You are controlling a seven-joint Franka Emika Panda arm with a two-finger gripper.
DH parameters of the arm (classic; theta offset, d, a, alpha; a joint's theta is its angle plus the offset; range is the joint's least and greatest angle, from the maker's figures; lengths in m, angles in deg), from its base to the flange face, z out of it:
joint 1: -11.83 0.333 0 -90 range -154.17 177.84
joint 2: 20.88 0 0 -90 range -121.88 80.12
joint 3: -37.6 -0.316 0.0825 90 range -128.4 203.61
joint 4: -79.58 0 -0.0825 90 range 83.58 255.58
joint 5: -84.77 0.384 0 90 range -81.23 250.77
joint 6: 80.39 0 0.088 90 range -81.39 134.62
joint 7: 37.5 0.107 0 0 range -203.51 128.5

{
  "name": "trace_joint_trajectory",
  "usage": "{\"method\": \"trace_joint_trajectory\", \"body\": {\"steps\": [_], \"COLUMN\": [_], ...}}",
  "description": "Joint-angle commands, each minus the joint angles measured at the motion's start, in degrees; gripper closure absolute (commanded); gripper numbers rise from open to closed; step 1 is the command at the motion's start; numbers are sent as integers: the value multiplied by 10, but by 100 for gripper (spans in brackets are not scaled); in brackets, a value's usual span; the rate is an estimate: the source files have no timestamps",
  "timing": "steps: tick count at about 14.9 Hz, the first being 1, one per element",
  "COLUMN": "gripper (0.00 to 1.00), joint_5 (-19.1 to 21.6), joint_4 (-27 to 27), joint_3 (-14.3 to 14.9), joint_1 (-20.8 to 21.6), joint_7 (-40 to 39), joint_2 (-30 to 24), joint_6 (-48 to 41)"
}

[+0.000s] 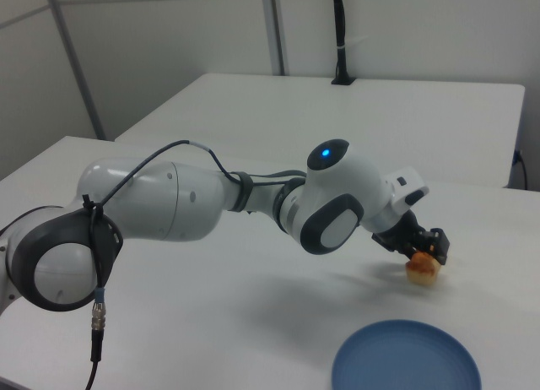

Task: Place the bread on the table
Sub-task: 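Carry the bread roll away from the plate and lower it to the table, then open the gripper to release the bread roll on the table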

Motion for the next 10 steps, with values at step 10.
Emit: {"method": "trace_joint_trajectory", "body": {"steps": [10], "gripper": [0], "joint_5": [10], "joint_4": [88], "joint_3": [-36], "joint_1": [6], "joint_7": [32], "joint_2": [-118], "joint_6": [13]}}
